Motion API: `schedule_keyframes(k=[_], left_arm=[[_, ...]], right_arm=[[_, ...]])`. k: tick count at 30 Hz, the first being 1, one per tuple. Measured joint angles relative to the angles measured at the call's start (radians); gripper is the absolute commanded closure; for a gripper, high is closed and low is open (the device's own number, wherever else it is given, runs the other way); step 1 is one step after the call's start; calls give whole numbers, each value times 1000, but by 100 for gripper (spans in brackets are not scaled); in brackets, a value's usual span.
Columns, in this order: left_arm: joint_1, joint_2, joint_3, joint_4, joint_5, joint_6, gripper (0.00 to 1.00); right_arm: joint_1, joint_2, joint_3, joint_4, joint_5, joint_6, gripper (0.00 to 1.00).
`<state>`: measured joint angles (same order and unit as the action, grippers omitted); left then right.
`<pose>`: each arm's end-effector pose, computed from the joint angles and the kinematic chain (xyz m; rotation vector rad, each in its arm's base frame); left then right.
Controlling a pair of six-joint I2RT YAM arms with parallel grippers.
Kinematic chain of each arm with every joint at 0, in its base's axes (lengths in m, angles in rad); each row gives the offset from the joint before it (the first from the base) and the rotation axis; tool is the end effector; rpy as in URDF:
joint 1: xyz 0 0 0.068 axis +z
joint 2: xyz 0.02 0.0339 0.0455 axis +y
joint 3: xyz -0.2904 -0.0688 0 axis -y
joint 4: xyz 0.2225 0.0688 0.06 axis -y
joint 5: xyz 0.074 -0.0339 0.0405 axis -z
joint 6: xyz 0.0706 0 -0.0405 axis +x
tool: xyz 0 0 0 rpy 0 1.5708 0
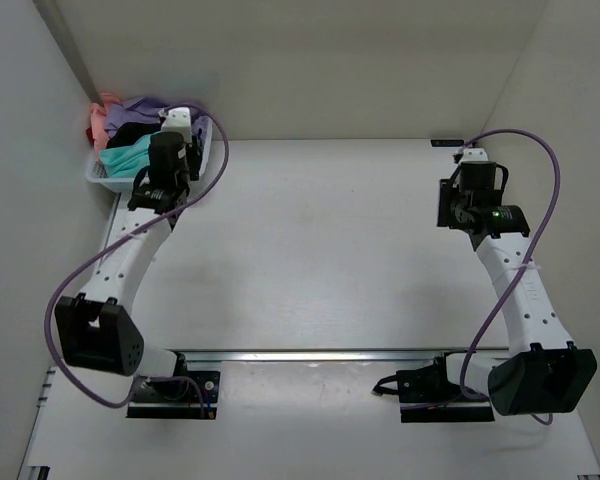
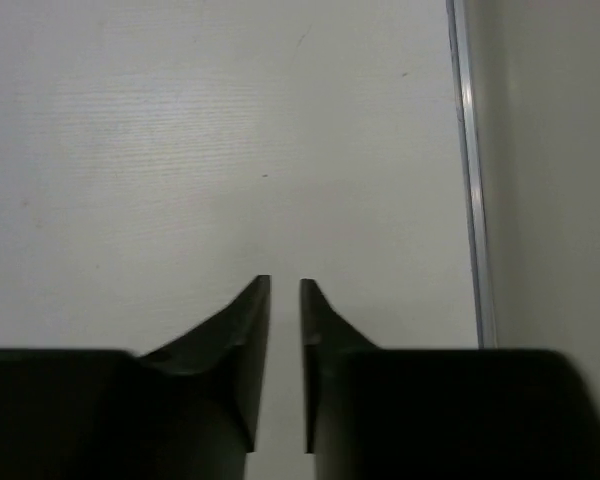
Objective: Fold and stack the t-shirts
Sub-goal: Grab crumpled tshirt from bin with the left arm
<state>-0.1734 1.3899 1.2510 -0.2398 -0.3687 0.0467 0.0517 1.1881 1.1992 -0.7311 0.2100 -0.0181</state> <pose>0.3259 -0.0312 0.3761 -0.0305 1.9323 0.2745 0.2414 -0.0022 0.3510 0.0292 2.2814 -0.2228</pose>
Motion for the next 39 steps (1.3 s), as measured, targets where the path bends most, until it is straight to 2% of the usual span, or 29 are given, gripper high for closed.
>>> schedule_keyframes(k=[1,2,3,4,5,6,7,8,9,10,11,12,13,14,16,17,18,20,21,22,25,29,31,33,35,38,39], left_arm=[[2,37,38,1,-15,8,73],[4,76,78,1,-29,9,81],[11,124,128,-1,-45,6,81],[19,178,188,-10,-49,-4,73],[29,233,253,-26,-44,-16,59],[46,291,322,-46,-24,-37,54],[64,346,389,-68,7,-72,54],[90,407,468,-93,46,-117,63],[118,461,537,-117,80,-159,70],[146,521,619,-156,114,-201,78],[175,578,698,-184,138,-241,78],[203,633,768,-207,152,-274,77],[227,682,824,-229,161,-300,76],[246,719,862,-250,161,-316,77],[274,790,943,-297,160,-346,78],[281,826,985,-322,160,-360,76],[284,862,1033,-351,161,-373,63],[287,922,1106,-394,171,-396,45],[288,942,1118,-407,174,-409,35],[288,946,1110,-417,176,-417,28],[288,941,1042,-407,174,-428,18],[288,943,962,-384,169,-433,18],[290,960,972,-385,168,-436,20],[291,986,1012,-396,168,-442,40],[293,1024,1077,-407,167,-452,78],[294,1057,1136,-424,159,-451,100],[292,1059,1138,-426,153,-449,100]], right_arm=[[-4,3,0,6,2,6,100],[-9,8,1,11,1,10,100],[-17,14,1,14,-4,15,100],[-27,21,2,16,-14,22,87],[-36,29,2,19,-35,33,70],[-52,39,6,21,-64,46,68],[-72,50,13,23,-93,56,78],[-95,62,23,22,-117,59,91],[-119,77,37,23,-146,70,94],[-142,91,52,29,-173,86,89],[-161,106,68,36,-192,100,73],[-178,122,82,45,-208,110,68],[-190,139,97,57,-224,117,68],[-194,155,106,67,-236,120,73],[-197,191,126,81,-266,126,75],[-198,208,134,90,-278,130,69],[-199,230,145,93,-291,136,57],[-199,274,170,98,-310,140,50],[-197,297,185,99,-312,138,44],[-192,319,200,100,-311,136,42],[-172,372,240,100,-301,119,40],[-144,416,278,102,-300,103,38],[-137,426,286,100,-302,96,39],[-138,432,290,102,-303,95,38],[-146,433,290,100,-304,95,38],[-156,433,299,100,-304,95,39],[-158,433,302,101,-304,96,39]])
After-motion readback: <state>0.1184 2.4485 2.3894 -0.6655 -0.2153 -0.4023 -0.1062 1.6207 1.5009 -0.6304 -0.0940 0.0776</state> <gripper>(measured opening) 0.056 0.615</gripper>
